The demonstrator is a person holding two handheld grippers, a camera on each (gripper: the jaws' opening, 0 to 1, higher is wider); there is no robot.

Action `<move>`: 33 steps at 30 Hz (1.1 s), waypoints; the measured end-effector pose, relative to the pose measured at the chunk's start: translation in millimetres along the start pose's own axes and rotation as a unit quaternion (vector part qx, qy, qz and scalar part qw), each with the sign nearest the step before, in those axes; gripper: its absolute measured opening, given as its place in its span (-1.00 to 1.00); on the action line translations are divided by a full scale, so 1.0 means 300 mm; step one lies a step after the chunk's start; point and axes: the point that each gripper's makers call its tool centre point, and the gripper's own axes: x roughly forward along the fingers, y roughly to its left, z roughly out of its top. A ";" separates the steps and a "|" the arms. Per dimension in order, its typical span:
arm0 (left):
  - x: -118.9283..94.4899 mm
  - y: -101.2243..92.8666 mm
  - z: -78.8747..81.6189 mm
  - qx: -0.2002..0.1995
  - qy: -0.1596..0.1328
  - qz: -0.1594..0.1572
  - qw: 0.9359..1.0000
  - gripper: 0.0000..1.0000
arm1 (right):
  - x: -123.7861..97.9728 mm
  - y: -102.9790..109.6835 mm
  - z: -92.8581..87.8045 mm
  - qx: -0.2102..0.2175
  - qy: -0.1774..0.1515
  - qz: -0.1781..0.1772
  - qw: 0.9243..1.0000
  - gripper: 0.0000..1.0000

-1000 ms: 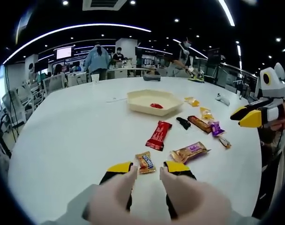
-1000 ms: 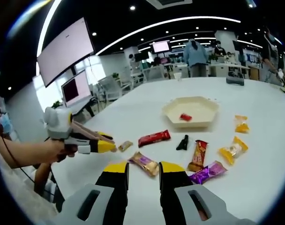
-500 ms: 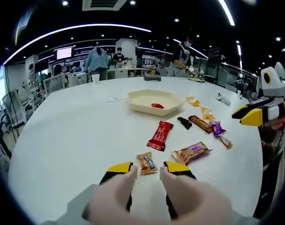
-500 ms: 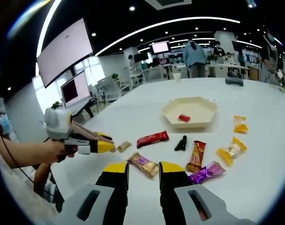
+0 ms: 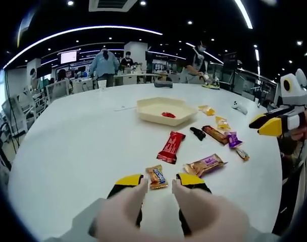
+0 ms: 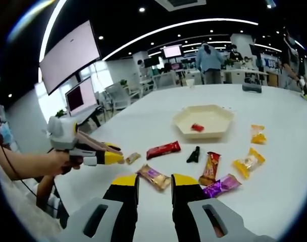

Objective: Place the target food into the container with the food tongs after gripping and lifting it, then release it inside without dropping or visibly crushing the food.

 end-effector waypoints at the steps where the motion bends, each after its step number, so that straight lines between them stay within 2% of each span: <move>1: 0.001 0.001 -0.001 0.000 0.000 0.000 1.000 -0.51 | 0.000 0.000 0.001 0.001 0.000 0.000 1.000 -0.51; 9: -0.002 0.019 0.004 0.000 -0.003 0.003 1.000 -0.51 | 0.001 0.012 0.012 -0.006 -0.007 0.006 1.000 -0.51; 16: 0.000 0.021 -0.002 -0.003 0.002 0.000 1.000 -0.51 | -0.014 -0.001 -0.017 0.001 -0.002 0.002 1.000 -0.51; 20: 0.027 0.008 0.005 -0.006 0.001 0.002 1.000 -0.50 | -0.021 -0.015 -0.011 0.007 -0.005 -0.004 1.000 -0.51; 27: 0.101 0.027 -0.013 -0.023 0.020 0.043 0.999 -0.50 | -0.028 -0.029 -0.004 0.006 -0.008 -0.009 1.000 -0.51; 33: 0.104 0.039 -0.003 -0.020 0.019 0.054 0.998 -0.58 | -0.040 -0.060 -0.027 0.014 -0.002 -0.017 1.000 -0.52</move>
